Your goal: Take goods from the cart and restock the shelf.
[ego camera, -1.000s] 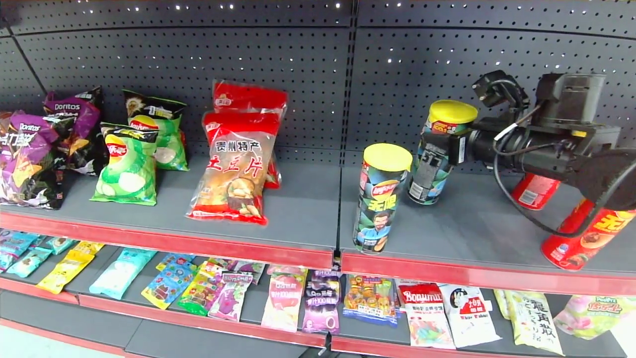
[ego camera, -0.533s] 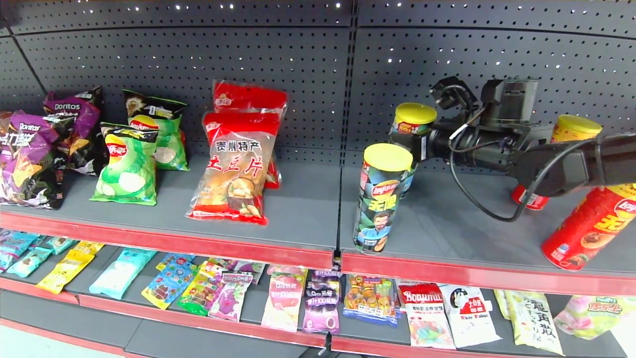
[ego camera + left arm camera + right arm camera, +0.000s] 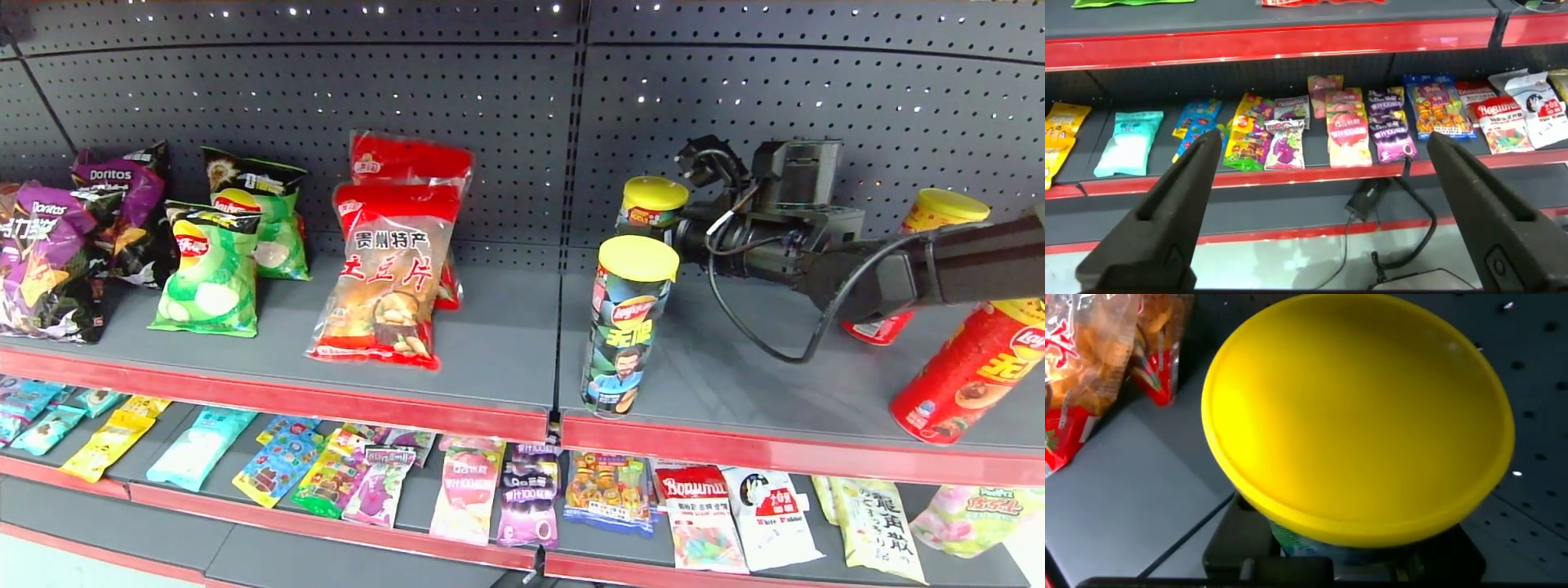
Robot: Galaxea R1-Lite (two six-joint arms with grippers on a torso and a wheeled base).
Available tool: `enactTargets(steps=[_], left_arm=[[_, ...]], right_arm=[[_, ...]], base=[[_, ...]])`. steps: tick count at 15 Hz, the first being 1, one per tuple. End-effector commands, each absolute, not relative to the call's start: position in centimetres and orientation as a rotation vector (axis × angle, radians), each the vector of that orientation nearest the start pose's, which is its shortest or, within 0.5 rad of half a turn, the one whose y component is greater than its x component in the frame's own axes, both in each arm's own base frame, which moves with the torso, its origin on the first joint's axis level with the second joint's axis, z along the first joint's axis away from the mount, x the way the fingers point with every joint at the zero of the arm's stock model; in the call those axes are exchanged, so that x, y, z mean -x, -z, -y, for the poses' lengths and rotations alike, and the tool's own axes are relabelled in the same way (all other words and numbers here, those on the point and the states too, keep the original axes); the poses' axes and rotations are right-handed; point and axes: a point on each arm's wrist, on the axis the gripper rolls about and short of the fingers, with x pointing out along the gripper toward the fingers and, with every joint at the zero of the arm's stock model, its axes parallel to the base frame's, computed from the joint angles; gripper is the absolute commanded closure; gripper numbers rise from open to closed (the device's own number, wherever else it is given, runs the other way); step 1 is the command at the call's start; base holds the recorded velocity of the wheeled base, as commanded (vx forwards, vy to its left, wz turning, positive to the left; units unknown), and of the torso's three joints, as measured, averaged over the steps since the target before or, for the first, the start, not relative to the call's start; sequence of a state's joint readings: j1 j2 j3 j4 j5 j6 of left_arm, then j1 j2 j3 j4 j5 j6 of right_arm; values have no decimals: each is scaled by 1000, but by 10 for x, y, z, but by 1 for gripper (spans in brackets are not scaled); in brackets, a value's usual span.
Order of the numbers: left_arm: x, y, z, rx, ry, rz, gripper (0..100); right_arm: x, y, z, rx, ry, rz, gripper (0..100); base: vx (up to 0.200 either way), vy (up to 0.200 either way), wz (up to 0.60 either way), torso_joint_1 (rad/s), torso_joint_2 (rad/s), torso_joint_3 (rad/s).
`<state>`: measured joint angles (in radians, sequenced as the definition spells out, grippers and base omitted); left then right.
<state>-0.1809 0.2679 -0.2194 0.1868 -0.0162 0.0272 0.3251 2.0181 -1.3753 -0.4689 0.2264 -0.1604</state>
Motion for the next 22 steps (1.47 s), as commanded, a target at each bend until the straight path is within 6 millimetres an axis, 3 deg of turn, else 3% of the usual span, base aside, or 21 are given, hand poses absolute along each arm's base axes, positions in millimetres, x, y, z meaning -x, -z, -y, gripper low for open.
enactTargets(steps=[1, 15, 16, 22], left_arm=[[12, -123, -2, -47, 199, -229, 0], [13, -123, -2, -45, 200, -216, 0], [13, -122, -2, -46, 200, -218, 0], [14, -122, -2, -45, 200, -213, 0]], right_arm=[[-396, -206, -140, 165, -567, -130, 100], [-396, -201, -151, 168, -592, -139, 100], [-396, -200, -151, 168, -592, -141, 0], [-394, -204, -151, 163, -590, -135, 0]], base=[[0, 0, 0, 0, 0, 0], [0, 0, 0, 0, 0, 0], [0, 0, 0, 0, 0, 0], [0, 0, 0, 0, 0, 0]])
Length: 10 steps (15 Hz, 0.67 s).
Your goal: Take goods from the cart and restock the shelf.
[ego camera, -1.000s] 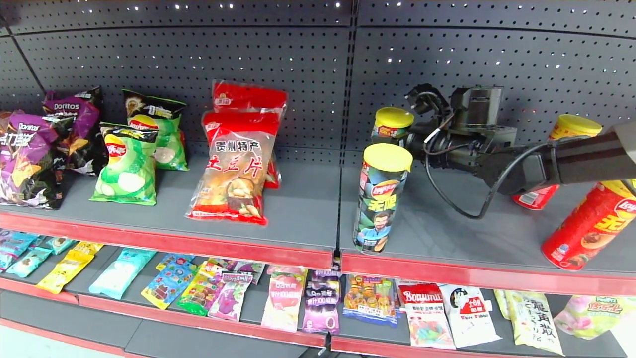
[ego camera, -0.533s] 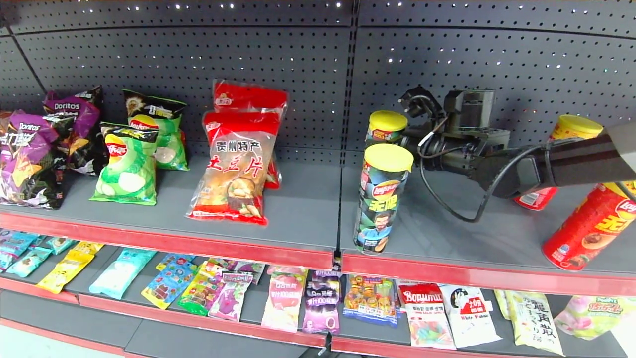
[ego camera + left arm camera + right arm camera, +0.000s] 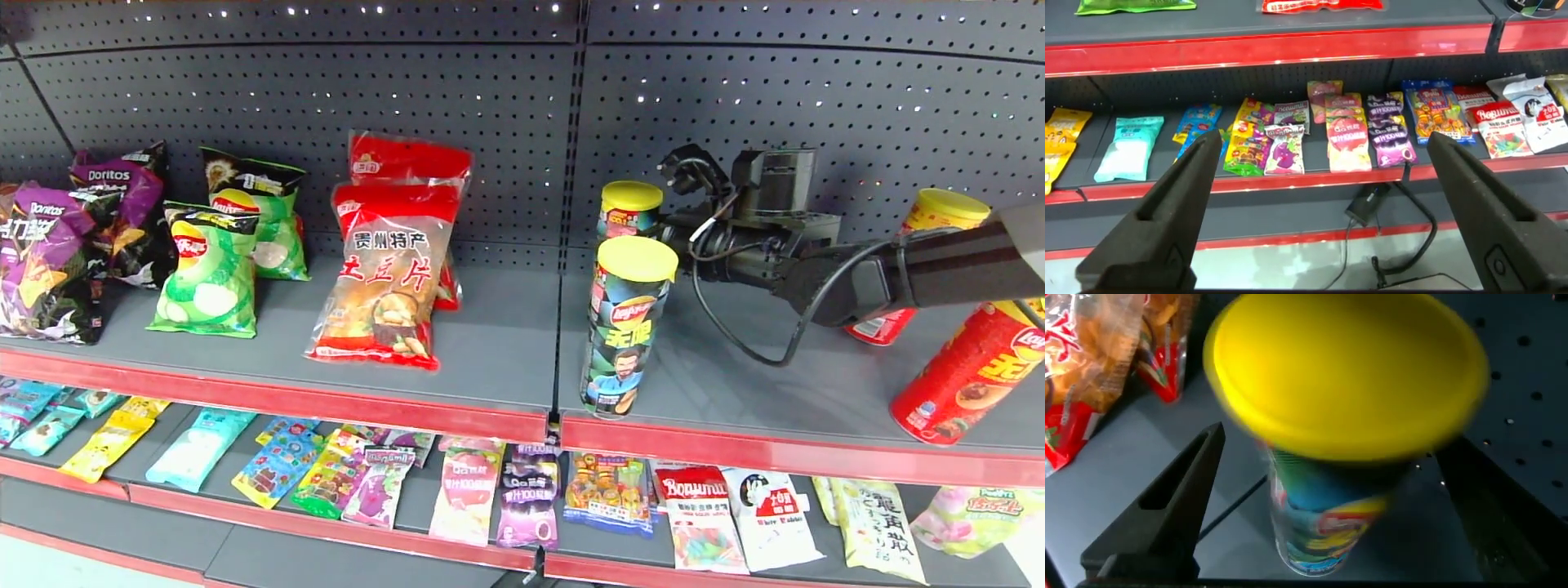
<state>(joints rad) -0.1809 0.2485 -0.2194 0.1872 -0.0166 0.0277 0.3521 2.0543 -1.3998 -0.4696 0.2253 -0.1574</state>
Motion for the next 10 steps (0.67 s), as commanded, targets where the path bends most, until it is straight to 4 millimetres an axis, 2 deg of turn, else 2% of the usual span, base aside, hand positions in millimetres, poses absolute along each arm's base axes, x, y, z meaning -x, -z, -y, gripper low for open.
enactTargets(steps=[1, 6, 10], left_arm=[[14, -122, -2, -45, 200, -213, 0], [13, -123, -2, -45, 211, -218, 0], [10, -123, -1, -50, 247, -238, 0]], right_arm=[[-393, -205, -150, 163, -588, -132, 0], [-349, -212, -130, 153, -557, -180, 0], [-318, -217, -100, 143, -440, -204, 0]], base=[[0, 0, 0, 0, 0, 0], [0, 0, 0, 0, 0, 0], [0, 0, 0, 0, 0, 0]])
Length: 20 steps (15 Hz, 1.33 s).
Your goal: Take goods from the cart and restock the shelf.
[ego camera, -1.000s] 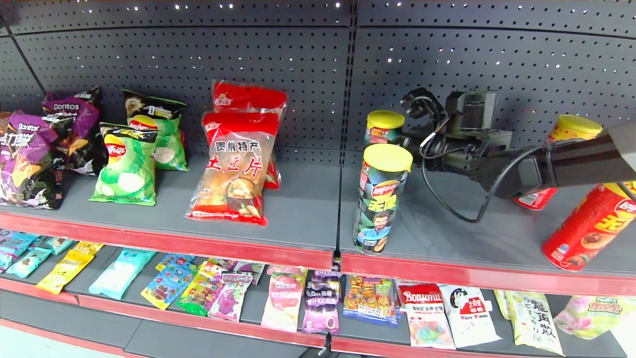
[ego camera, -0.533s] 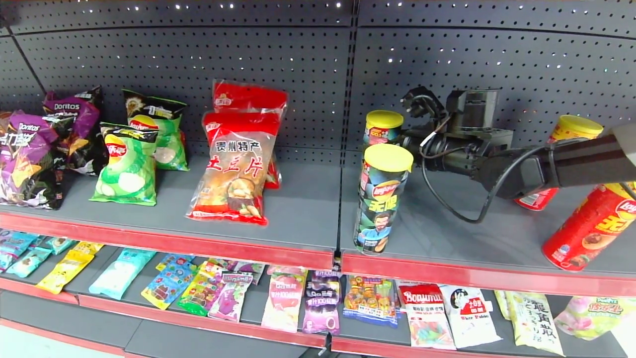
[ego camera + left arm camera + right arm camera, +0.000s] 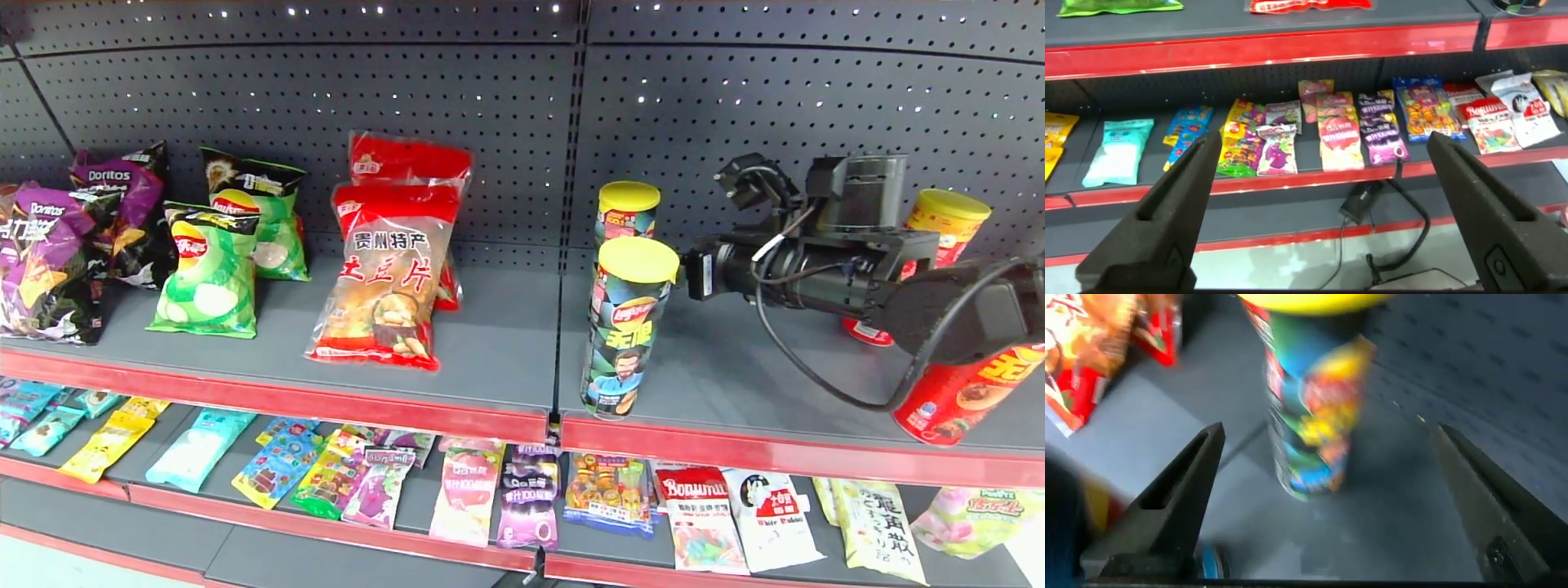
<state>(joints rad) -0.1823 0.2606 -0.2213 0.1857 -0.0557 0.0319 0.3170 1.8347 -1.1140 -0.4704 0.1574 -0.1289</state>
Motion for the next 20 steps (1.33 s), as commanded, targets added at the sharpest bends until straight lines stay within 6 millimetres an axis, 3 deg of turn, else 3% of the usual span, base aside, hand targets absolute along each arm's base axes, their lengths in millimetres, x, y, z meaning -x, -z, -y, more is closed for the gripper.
enactTargets(steps=[1, 4, 11, 12, 14, 15, 17, 20], left_arm=[[9, -123, 0, -49, 255, -249, 0], [6, -123, 1, -47, 282, -281, 0], [-14, -132, 5, -134, 311, -384, 0], [-27, -143, 8, -156, 321, -430, 0], [-46, -160, 11, -161, 312, -472, 0], [-62, -171, 14, -172, 312, -500, 0], [-78, -176, 17, -178, 316, -540, 0], [-86, -175, 19, -190, 323, -571, 0]], right_arm=[[-312, -216, -92, 145, -406, -215, 0], [-292, -214, -80, 153, -326, -236, 0], [-181, -195, -67, 126, -330, -274, 0], [-151, -185, -56, 132, -315, -269, 0], [-124, -175, -45, 129, -306, -259, 0], [-101, -170, -36, 132, -300, -263, 0], [-72, -174, -22, 139, -254, -312, 0], [-42, -170, -8, 147, -147, -349, 0]], base=[[0, 0, 0, 0, 0, 0], [0, 0, 0, 0, 0, 0], [0, 0, 0, 0, 0, 0], [0, 0, 0, 0, 0, 0], [0, 0, 0, 0, 0, 0], [0, 0, 0, 0, 0, 0], [0, 0, 0, 0, 0, 0], [0, 0, 0, 0, 0, 0]])
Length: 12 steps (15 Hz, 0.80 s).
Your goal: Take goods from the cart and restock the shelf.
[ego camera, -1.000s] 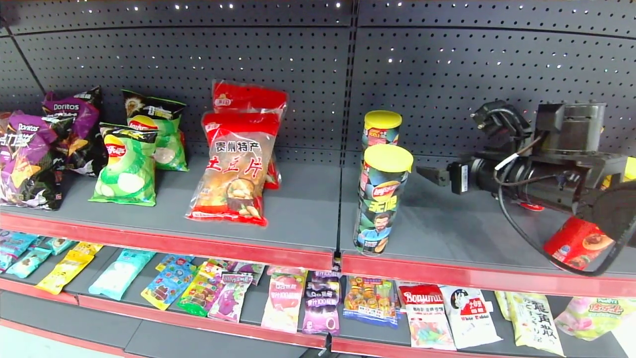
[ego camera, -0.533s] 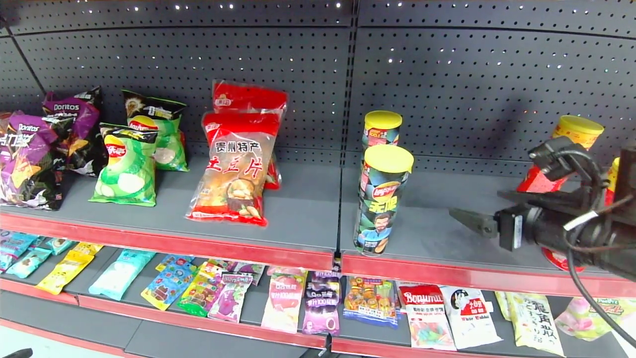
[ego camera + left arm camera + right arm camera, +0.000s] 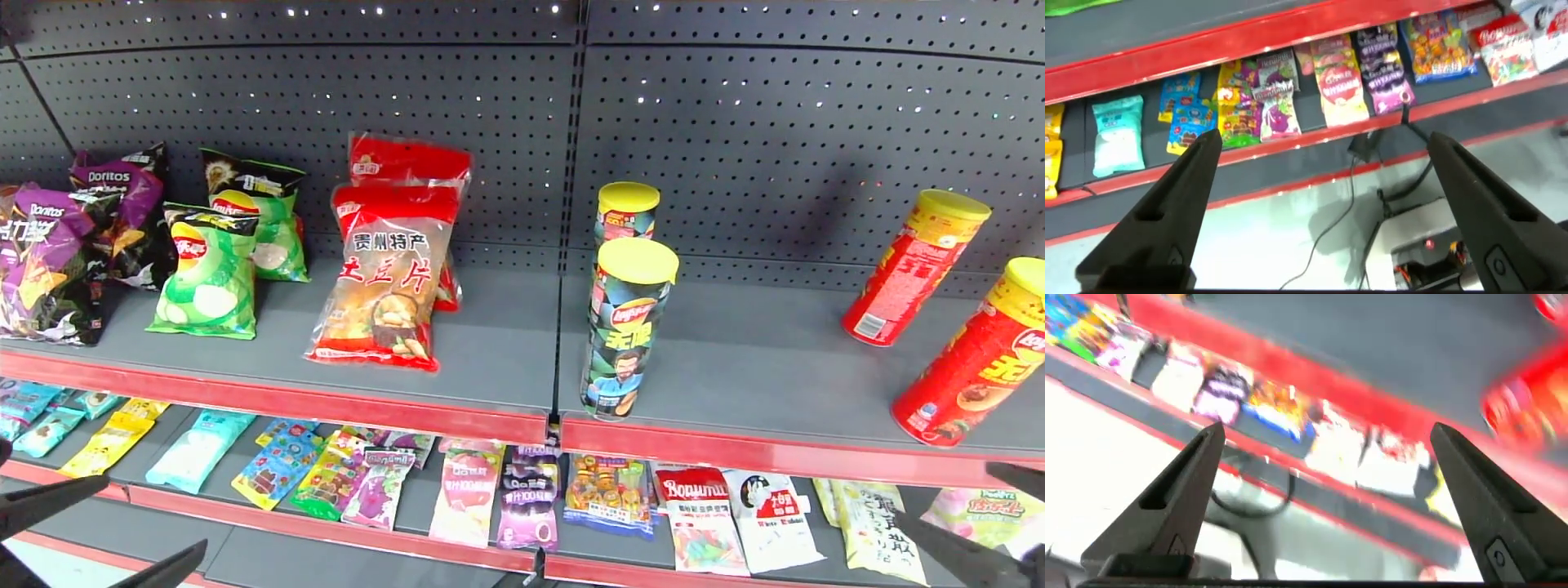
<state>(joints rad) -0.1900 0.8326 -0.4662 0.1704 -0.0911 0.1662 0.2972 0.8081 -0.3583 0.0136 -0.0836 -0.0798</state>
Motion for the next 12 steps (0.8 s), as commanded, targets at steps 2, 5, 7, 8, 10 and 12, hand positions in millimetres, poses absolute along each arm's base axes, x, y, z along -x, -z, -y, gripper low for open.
enactTargets(steps=[2, 5, 7, 8, 10, 12], left_arm=[[-88, -174, 20, -194, 330, -581, 0], [-88, -174, 21, -196, 345, -580, 0], [-89, -173, 22, -198, 357, -588, 0], [-89, -173, 22, -198, 357, -588, 0], [-90, -172, 22, -195, 358, -593, 0], [-91, -172, 23, -194, 357, -594, 0]], right_arm=[[-32, -166, -3, 174, -100, -354, 0], [-29, -163, -3, 181, -97, -357, 0], [-30, -162, -3, 188, -99, -366, 0], [-30, -162, -3, 190, -98, -366, 0], [-30, -162, -3, 190, -99, -367, 0], [-30, -162, -3, 190, -99, -369, 0]], base=[[0, 0, 0, 0, 0, 0], [0, 0, 0, 0, 0, 0], [0, 0, 0, 0, 0, 0], [0, 0, 0, 0, 0, 0], [0, 0, 0, 0, 0, 0], [0, 0, -600, 5, 0, 2]])
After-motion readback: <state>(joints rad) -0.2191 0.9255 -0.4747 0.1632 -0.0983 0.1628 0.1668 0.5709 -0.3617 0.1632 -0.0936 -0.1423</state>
